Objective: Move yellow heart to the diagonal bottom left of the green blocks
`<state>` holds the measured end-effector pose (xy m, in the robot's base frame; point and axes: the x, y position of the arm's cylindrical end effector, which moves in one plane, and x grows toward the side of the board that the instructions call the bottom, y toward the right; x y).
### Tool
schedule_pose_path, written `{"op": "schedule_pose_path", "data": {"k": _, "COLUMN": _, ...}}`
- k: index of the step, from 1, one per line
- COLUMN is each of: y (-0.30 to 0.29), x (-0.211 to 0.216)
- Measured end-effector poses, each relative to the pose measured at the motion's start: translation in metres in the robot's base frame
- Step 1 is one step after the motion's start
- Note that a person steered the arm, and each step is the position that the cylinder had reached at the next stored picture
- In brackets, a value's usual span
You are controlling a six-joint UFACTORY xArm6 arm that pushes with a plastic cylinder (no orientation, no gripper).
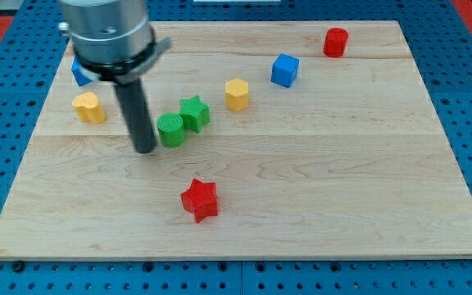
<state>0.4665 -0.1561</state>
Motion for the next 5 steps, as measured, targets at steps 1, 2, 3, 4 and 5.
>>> {"op": "schedule_pose_path", "data": {"k": 1, "y": -0.016, "x": -0.021}}
{"op": "schedule_pose_path", "data": {"k": 2, "y": 0.038, "x": -0.053}}
{"op": "schedule_pose_path", "data": {"k": 3, "y": 0.022, "x": -0.102}}
{"op": "schedule_pose_path", "data": {"k": 4, "y": -0.031, "x": -0.118}}
{"op": "schedule_pose_path", "data": {"k": 5, "y": -0.076, "x": -0.098}}
